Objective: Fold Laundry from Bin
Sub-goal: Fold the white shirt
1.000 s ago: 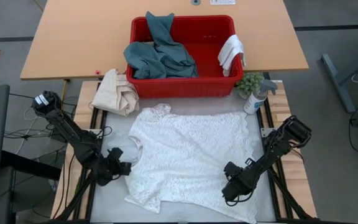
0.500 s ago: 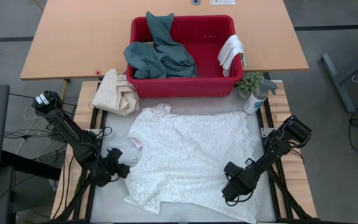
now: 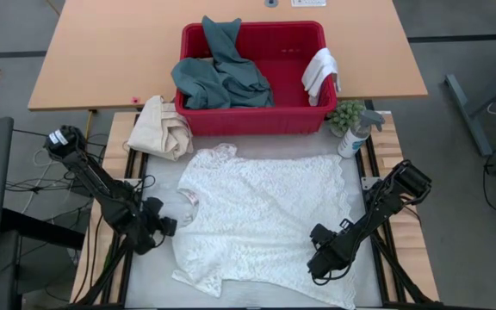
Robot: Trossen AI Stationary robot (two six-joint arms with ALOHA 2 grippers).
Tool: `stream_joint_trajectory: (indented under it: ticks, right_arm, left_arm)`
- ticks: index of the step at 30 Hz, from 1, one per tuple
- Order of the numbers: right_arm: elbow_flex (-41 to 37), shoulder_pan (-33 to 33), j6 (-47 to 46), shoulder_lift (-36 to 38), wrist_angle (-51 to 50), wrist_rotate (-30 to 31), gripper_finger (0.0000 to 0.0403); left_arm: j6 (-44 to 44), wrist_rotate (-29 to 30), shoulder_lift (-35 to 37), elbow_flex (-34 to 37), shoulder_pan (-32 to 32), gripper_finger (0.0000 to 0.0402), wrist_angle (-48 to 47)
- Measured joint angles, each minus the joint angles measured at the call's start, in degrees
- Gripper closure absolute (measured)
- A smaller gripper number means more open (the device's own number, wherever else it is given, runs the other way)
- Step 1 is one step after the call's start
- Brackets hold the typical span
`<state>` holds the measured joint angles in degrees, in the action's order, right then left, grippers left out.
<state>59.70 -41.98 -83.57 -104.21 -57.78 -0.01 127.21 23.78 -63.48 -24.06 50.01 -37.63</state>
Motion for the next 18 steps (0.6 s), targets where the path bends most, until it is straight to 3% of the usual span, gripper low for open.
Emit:
stream_joint_trajectory:
  ticks: [7,13,18]
  right_arm:
    - [-0.02,0.00,0.02,0.01,0.00,0.00,0.0377]
    - [-0.02,0.00,0.00,0.01,0.00,0.00,0.0377]
    - [-0.02,0.00,-0.02,0.01,0.00,0.02,0.0377]
  left_arm:
    - [0.09,0.92,0.11,-0.01,-1.02,0.0244,1.42]
    - [5.41,10.44,0.72,-0.59,-2.25,0.0244,-5.88]
    - [3.97,17.29,2.44,-3.72,-9.68,0.0244,-15.60]
